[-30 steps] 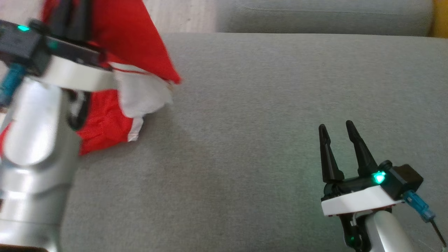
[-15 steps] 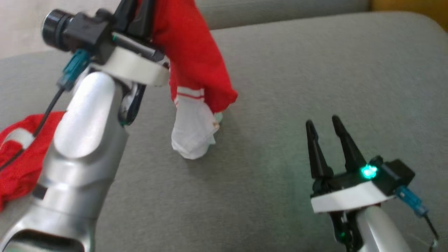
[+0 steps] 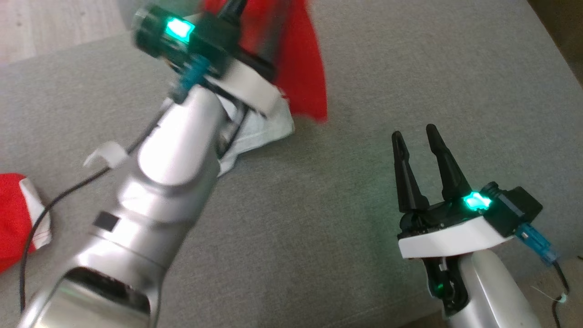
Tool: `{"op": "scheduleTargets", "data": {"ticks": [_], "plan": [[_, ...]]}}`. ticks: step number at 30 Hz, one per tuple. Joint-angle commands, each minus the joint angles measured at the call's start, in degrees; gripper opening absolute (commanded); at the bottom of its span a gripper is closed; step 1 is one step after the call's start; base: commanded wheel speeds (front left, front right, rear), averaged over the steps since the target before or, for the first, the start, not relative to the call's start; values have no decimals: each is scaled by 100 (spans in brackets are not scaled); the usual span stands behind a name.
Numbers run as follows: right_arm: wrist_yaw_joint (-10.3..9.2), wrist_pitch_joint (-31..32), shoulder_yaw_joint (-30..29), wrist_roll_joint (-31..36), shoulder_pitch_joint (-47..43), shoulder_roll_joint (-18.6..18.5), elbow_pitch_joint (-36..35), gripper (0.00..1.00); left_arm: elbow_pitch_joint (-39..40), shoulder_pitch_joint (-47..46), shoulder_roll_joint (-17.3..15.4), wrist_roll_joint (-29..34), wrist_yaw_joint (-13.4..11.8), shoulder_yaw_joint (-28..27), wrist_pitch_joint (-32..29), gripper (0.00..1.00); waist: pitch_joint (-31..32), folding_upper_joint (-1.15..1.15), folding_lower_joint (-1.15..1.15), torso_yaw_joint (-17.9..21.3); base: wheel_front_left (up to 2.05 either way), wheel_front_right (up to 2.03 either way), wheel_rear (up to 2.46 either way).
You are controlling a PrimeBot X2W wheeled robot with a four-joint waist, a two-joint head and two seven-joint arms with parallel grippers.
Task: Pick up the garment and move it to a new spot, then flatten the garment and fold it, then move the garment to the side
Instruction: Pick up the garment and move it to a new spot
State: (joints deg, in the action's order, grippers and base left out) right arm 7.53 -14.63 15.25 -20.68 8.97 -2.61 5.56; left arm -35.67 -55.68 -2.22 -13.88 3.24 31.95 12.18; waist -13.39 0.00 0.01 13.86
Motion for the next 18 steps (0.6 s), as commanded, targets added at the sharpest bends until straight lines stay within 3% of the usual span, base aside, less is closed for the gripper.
{"op": "scheduleTargets", "data": {"ticks": [1,4,8,15,18], "plan": [[-4,-37,112,-29,195,-27,-188,100,116,-89,-78,-103,75,125,76,100,-48,0,-1,65,0,0,0],[-4,-37,66,-22,181,-27,-156,100,342,121,-69,-579,104,808,173,100,-5,0,-1,38,0,0,0],[-4,-37,14,37,159,-27,-123,100,527,251,-67,-1014,-148,1264,246,100,95,0,-1,-125,0,0,0],[-4,-37,-170,186,33,-27,-115,100,701,436,-234,-1024,-519,746,278,100,315,0,-1,-575,0,0,0],[-4,-37,-284,283,-54,-27,-110,100,1114,882,-564,-869,-654,321,280,100,443,0,-1,-810,0,0,0]]}}
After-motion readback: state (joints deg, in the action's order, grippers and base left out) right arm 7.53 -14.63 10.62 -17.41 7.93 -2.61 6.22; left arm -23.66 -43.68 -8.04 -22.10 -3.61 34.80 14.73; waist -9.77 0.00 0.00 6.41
